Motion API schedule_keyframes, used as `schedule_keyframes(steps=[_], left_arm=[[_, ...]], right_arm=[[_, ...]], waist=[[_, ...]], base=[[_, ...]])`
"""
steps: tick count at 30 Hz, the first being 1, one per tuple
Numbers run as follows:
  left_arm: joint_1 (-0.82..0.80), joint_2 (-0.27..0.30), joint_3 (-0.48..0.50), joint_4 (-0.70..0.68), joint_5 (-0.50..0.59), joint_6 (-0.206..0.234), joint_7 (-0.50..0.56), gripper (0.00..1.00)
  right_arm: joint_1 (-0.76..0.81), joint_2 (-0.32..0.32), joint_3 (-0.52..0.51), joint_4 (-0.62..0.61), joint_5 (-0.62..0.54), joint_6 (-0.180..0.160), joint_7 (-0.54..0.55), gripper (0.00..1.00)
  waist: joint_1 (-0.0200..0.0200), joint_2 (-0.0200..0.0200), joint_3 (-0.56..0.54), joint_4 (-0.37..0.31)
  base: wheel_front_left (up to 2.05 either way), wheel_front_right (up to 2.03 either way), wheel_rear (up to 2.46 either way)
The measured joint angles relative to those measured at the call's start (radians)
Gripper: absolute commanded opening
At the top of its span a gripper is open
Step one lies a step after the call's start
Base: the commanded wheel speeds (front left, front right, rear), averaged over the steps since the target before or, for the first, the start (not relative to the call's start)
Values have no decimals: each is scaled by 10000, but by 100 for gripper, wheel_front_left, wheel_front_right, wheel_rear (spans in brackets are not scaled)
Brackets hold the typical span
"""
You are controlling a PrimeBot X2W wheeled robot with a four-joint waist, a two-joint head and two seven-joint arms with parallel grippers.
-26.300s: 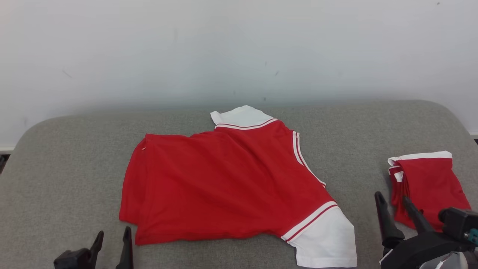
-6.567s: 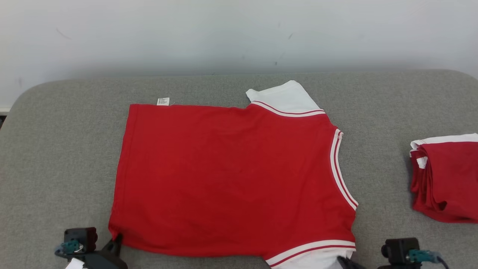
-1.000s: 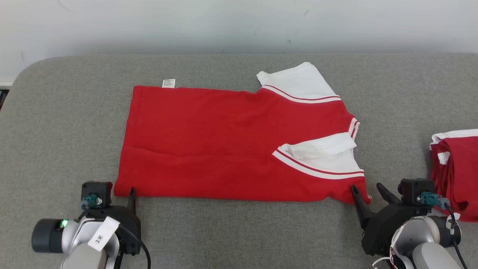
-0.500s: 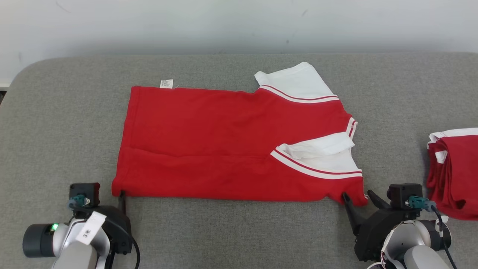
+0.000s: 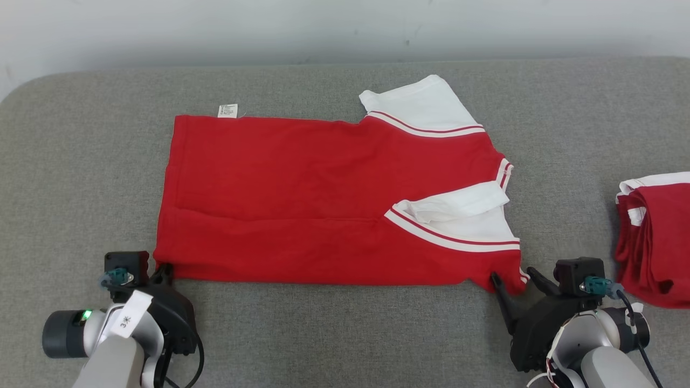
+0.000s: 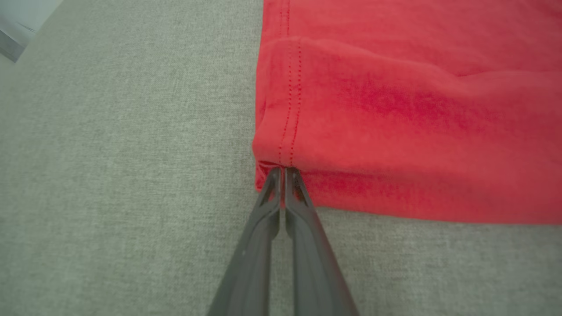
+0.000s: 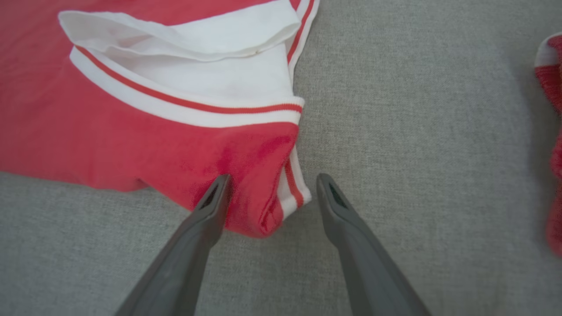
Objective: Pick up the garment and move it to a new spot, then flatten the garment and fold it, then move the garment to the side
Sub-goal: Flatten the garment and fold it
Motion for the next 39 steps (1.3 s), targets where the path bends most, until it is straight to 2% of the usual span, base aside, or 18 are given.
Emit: schedule_keyframes(steps=[4, 5, 7, 8, 12, 13, 15, 16, 21, 22, 23, 24, 25, 29, 31, 33, 34, 39], left_arm=[[-24, -23, -12, 146, -4, -77, -31, 0], [-34, -29, -12, 186, -10, -82, -46, 0], [-75, -48, -13, 244, -17, -86, -81, 0], [-103, -61, -17, 276, -23, -88, -86, 0], [-223, -82, -21, 408, -27, -171, -92, 0], [-232, -90, -25, 456, -29, -173, -153, 0], [-244, -100, -23, 522, -31, -174, -163, 0], [-252, -102, -21, 554, -33, -198, -173, 0], [-262, -92, -15, 719, -58, -249, -251, 0], [-280, -92, -15, 765, -58, -251, -253, 0], [-295, -92, -15, 807, -58, -255, -261, 0], [-324, -100, -21, 849, -58, -257, -263, 0], [-361, -102, -23, 892, -58, -259, -263, 0], [-391, -128, -25, 982, -58, -259, -336, 0], [-397, -138, -27, 1022, -58, -259, -337, 0], [-411, -153, -33, 1080, -58, -259, -341, 0], [-415, -159, -36, 1108, -58, -261, -349, 0], [-429, -194, -52, 1198, -58, -261, -437, 0]], right_arm=[[-157, -25, 77, 81, -111, 23, -15, 100], [-160, -38, 96, 134, -151, 54, -42, 94], [-171, -36, 115, 180, -151, 75, -44, 55], [-189, -38, 128, 196, -153, 82, -44, 49], [-189, -96, 186, 198, -280, 65, -130, 55], [-187, -132, 186, 198, -318, 35, -130, 72], [-179, -199, 150, 198, -433, -61, -192, 97], [-177, -234, 132, 199, -485, -94, -219, 100], [-158, -268, 79, 209, -522, -153, -297, 100], [-149, -274, 73, 211, -522, -186, -309, 96], [-143, -278, 77, 211, -522, -186, -309, 73], [-142, -276, 82, 211, -522, -186, -309, 44], [-140, -270, 92, 209, -522, -188, -309, 28], [-128, -249, 115, 213, -522, -192, -307, 27], [-118, -247, 121, 221, -522, -194, -305, 19], [-117, -245, 132, 242, -522, -194, -303, 2], [-114, -244, 140, 247, -522, -194, -303, 0], [-106, -232, 150, 268, -520, -196, -293, 0]], waist=[[-1, 0, 53, 30], [0, 0, 63, 39], [0, 0, 81, 58], [-1, 0, 88, 67], [-1, 0, 96, 101], [0, 0, 93, 106], [0, 0, 81, 109], [-1, 0, 73, 106], [-1, -1, -16, 32], [-1, 0, -27, 22], [0, 0, -36, 16], [-1, 0, -47, 12], [-1, -1, -58, 9], [0, 0, -103, 1], [-1, 0, -121, 3], [-1, 0, -134, 8], [0, 0, -139, 12], [-1, 0, -172, 29]], base=[[0, 0, 0], [0, 0, 0], [0, 0, 0], [0, 0, 0], [0, 0, 0], [0, 0, 0], [0, 0, 0], [0, 0, 0], [0, 0, 0], [0, 0, 0], [0, 0, 0], [0, 0, 0], [0, 0, 0], [0, 0, 0], [0, 0, 0], [0, 0, 0], [0, 0, 0], [0, 0, 0]])
